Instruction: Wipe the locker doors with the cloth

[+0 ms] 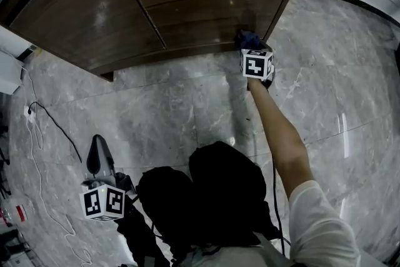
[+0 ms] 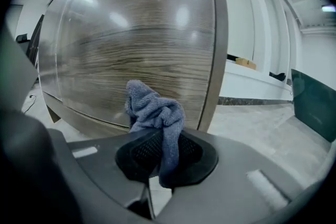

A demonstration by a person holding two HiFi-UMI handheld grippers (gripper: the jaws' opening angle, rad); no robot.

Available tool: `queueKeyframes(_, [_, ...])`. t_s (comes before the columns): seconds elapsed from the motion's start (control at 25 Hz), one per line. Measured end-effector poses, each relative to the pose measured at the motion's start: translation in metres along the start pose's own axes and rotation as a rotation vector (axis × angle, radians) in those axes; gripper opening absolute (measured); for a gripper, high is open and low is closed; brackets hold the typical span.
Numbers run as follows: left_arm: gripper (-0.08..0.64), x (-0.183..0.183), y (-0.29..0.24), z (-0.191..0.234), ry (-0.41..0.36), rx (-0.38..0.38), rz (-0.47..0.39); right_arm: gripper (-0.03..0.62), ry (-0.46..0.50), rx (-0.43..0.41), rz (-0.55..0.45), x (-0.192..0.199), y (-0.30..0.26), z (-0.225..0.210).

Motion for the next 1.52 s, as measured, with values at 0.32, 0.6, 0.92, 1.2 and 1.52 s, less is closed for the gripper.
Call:
queueKeyframes(0.32, [-0.002,0.001,-0.006,-0.015,-0.018,0.019,0.003,0.041,-0.039,0.068,0.007,0.009,0.007,-0.052])
queueKeyframes(0.6, [-0.001,0.006,-0.014,-0.025,-0.018,0.033,0.017,0.041,-0.034,0.065,-0.030,0.016,0.021,-0.071])
queueKeyframes(0.92, [-0.001,0.000,-0.037,-0.025,0.010,0.053,0.055,0.040,0.027,-0.033,-0.178,-0.002,0.088,-0.060])
queueKeyframes(1.2, [-0.002,-0.094,-0.041,-0.055,0.006,0.168,0.103,0.040,0.073,-0.072,-0.133,-0.068,0.188,-0.028])
queueKeyframes(1.52, [-0.002,-0.268,-0.006,-0.101,-0.012,0.227,0.154,0.040,0.100,-0.152,-0.133,-0.202,0.330,-0.007])
Point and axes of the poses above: the fingertips, and each gripper's own axes: y backward along the fingers, z to its left, x out of its underside, the point moved 10 cm from there along y, backward along the fingers, and after that the axes turned 8 degrees about -x, right-handed, at the moved point
